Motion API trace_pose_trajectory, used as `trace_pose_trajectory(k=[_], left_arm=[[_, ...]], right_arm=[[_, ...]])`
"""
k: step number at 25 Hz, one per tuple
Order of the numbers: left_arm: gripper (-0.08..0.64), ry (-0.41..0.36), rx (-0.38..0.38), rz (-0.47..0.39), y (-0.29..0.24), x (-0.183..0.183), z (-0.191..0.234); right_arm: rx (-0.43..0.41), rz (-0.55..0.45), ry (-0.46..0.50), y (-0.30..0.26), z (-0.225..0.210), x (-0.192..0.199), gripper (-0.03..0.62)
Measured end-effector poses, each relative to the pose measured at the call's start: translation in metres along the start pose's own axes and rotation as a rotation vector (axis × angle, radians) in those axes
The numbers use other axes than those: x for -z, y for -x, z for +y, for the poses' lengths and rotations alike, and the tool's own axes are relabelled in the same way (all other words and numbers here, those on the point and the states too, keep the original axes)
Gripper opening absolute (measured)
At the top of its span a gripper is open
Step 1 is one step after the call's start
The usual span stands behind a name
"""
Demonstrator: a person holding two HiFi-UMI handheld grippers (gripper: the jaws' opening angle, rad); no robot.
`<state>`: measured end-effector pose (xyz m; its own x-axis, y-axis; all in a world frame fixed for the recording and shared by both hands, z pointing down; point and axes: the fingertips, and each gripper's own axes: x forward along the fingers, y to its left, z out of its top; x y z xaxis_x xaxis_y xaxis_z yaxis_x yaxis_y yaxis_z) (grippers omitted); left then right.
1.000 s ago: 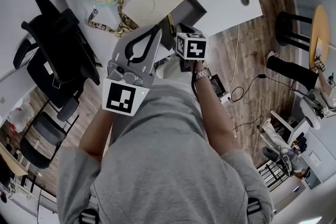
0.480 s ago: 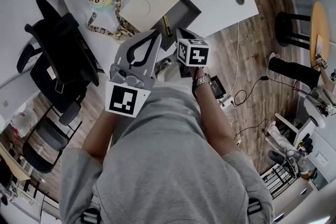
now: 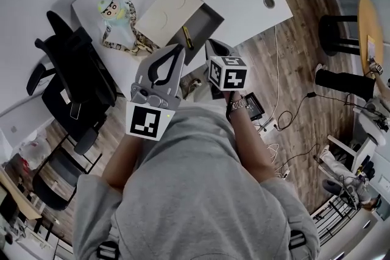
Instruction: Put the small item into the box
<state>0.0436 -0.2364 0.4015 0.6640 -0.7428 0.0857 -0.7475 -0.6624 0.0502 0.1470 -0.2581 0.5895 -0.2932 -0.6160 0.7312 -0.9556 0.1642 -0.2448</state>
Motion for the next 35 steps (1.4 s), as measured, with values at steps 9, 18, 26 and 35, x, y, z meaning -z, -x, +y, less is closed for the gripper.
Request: trace_pose_trajectory(k=[9, 18, 26, 35], left_arm=[[0.003, -0.019, 0.014, -0.024, -0.007, -0.017, -0.02], [0.003, -0.051, 0.031, -0.058, -0.02, -0.038, -0.03], [0.003, -0.063, -0.003, -0.095, -0.021, -0.054, -0.028], [0.003, -0.039, -0.012, -0.162, -0.021, -0.076, -0.02]], right_arm=[[-0.022, -0.167, 0.008, 0.058, -0.004, -0.044, 0.015], [-0.043, -0.323, 0.021, 0.109, -0.006, -0.086, 0.015], [-0.053, -0.437, 0.035, 0.152, -0.002, -0.111, 0.015], [-0.107, -0.561, 0.06, 0.196, 0.024, -0.143, 0.015]])
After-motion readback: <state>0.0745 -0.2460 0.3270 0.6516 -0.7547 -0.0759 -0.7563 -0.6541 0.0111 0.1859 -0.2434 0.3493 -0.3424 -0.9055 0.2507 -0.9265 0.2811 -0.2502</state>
